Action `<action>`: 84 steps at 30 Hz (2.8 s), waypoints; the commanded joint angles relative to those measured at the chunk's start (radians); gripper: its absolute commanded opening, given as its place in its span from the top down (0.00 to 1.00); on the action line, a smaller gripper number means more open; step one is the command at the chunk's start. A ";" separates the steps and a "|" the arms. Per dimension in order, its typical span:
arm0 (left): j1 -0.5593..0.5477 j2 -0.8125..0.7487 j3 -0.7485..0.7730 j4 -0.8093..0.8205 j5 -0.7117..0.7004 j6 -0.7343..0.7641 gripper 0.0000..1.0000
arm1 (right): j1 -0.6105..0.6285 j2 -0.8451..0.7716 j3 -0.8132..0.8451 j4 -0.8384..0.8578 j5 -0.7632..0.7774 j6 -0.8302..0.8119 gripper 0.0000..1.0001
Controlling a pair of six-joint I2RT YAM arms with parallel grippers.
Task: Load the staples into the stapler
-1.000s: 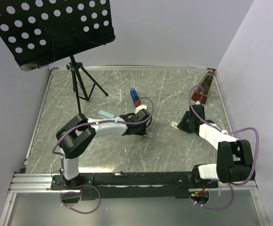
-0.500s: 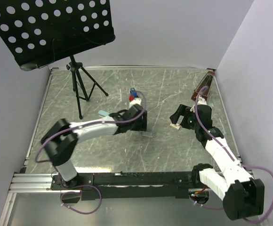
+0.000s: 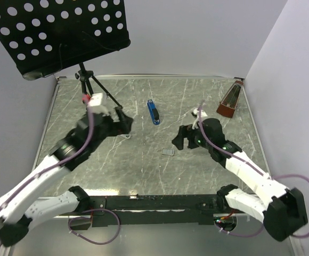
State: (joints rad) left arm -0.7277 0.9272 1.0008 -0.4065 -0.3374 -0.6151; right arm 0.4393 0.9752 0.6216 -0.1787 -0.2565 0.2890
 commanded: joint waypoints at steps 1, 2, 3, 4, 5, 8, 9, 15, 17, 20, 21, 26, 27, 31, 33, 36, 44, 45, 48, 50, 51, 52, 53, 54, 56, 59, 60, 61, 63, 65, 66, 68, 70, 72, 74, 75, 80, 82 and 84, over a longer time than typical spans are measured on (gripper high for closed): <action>0.004 -0.184 -0.042 -0.069 -0.046 0.221 0.01 | 0.085 0.121 0.118 0.113 -0.018 -0.066 0.00; 0.002 -0.218 -0.059 -0.055 -0.046 0.257 0.01 | 0.102 0.150 0.136 0.126 -0.015 -0.077 0.00; 0.002 -0.282 -0.080 -0.037 -0.031 0.335 0.01 | 0.128 0.213 0.176 0.133 -0.010 -0.083 0.00; 0.002 -0.312 -0.129 0.007 -0.038 0.357 0.01 | 0.140 0.247 0.200 0.134 -0.006 -0.094 0.00; 0.004 -0.336 -0.157 0.026 -0.058 0.365 0.01 | 0.153 0.279 0.226 0.122 0.003 -0.111 0.00; 0.005 -0.404 -0.243 0.095 -0.051 0.391 0.00 | 0.188 0.411 0.335 0.087 0.034 -0.120 0.01; 0.007 -0.422 -0.263 0.112 -0.028 0.387 0.01 | 0.191 0.471 0.389 0.076 0.031 -0.120 0.01; 0.085 -0.390 -0.295 0.136 0.081 0.379 0.01 | 0.216 0.658 0.574 -0.027 0.077 -0.133 0.03; 0.105 -0.364 -0.284 0.118 0.072 0.373 0.01 | 0.216 0.691 0.630 -0.060 0.165 -0.104 0.04; 0.132 -0.321 -0.266 0.077 0.072 0.358 0.01 | 0.213 0.740 0.662 -0.058 0.255 -0.056 0.07; 0.140 -0.312 -0.263 0.069 0.074 0.354 0.01 | 0.207 0.769 0.676 -0.059 0.291 -0.044 0.08; 0.188 -0.353 -0.277 0.066 0.064 0.351 0.01 | 0.187 0.899 0.847 -0.134 0.356 -0.021 0.17; 0.197 -0.363 -0.284 0.069 0.066 0.353 0.01 | 0.179 0.940 0.868 -0.139 0.353 -0.021 0.17; 0.229 -0.396 -0.309 0.093 0.071 0.357 0.00 | 0.162 1.023 0.934 -0.146 0.347 -0.008 0.22; 0.232 -0.400 -0.317 0.101 0.067 0.364 0.01 | 0.157 1.057 0.961 -0.162 0.355 -0.004 0.25; 0.232 -0.389 -0.320 0.103 0.054 0.367 0.01 | 0.148 1.083 0.965 -0.139 0.341 -0.010 0.30; 0.234 -0.366 -0.340 0.139 0.054 0.388 0.01 | 0.145 1.119 0.972 -0.096 0.318 -0.045 0.56; 0.235 -0.363 -0.344 0.144 0.061 0.390 0.01 | 0.148 1.111 0.968 -0.096 0.312 -0.050 0.61; 0.234 -0.349 -0.344 0.149 0.087 0.394 0.01 | 0.148 1.028 0.871 -0.047 0.281 -0.068 0.84; 0.235 -0.341 -0.338 0.152 0.107 0.400 0.01 | 0.156 0.926 0.755 0.007 0.261 -0.085 0.96; 0.234 -0.340 -0.337 0.153 0.112 0.400 0.01 | 0.173 0.890 0.718 0.019 0.235 -0.094 0.98; 0.235 -0.338 -0.334 0.155 0.120 0.403 0.01 | 0.182 0.855 0.683 0.025 0.221 -0.109 1.00; 0.237 -0.340 -0.329 0.153 0.135 0.405 0.01 | 0.194 0.791 0.615 0.030 0.215 -0.117 1.00; 0.240 -0.341 -0.329 0.152 0.141 0.408 0.01 | 0.222 0.758 0.583 0.030 0.204 -0.138 1.00; 0.241 -0.358 -0.333 0.153 0.150 0.413 0.01 | 0.259 0.665 0.486 0.042 0.189 -0.162 1.00; 0.241 -0.384 -0.344 0.172 0.178 0.419 0.01 | 0.346 0.554 0.377 0.056 0.160 -0.232 1.00; 0.240 -0.390 -0.344 0.170 0.182 0.420 0.01 | 0.367 0.531 0.356 0.058 0.148 -0.257 1.00; 0.241 -0.404 -0.346 0.169 0.187 0.428 0.01 | 0.393 0.492 0.318 0.061 0.094 -0.269 1.00; 0.243 -0.419 -0.355 0.187 0.202 0.428 0.01 | 0.414 0.464 0.274 0.067 0.044 -0.307 1.00; 0.244 -0.444 -0.369 0.196 0.230 0.448 0.01 | 0.434 0.451 0.262 0.056 -0.006 -0.333 1.00; 0.244 -0.452 -0.375 0.199 0.286 0.463 0.01 | 0.440 0.453 0.257 0.041 -0.016 -0.358 1.00; 0.244 -0.465 -0.393 0.209 0.328 0.515 0.01 | 0.443 0.467 0.247 0.027 -0.061 -0.392 1.00; 0.244 -0.465 -0.402 0.221 0.423 0.546 0.01 | 0.447 0.476 0.227 0.022 -0.081 -0.441 1.00; 0.243 -0.455 -0.407 0.227 0.472 0.561 0.01 | 0.446 0.482 0.213 0.012 -0.095 -0.478 1.00; 0.243 -0.427 -0.409 0.232 0.553 0.571 0.01 | 0.447 0.487 0.202 0.012 -0.095 -0.494 0.95; 0.244 -0.413 -0.406 0.222 0.576 0.578 0.01 | 0.447 0.488 0.198 0.008 -0.093 -0.496 0.91; 0.243 -0.327 -0.390 0.219 0.737 0.603 0.01 | 0.447 0.499 0.196 -0.004 -0.087 -0.496 0.76; 0.243 -0.301 -0.393 0.224 0.781 0.604 0.01 | 0.447 0.500 0.199 -0.008 -0.089 -0.491 0.71; 0.244 -0.283 -0.396 0.225 0.827 0.644 0.01 | 0.447 0.499 0.199 -0.013 -0.083 -0.485 0.61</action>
State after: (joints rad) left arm -0.4873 0.6258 0.5945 -0.2256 0.3321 -0.0322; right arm 0.8841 1.4742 0.8242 -0.1993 -0.3157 -0.1806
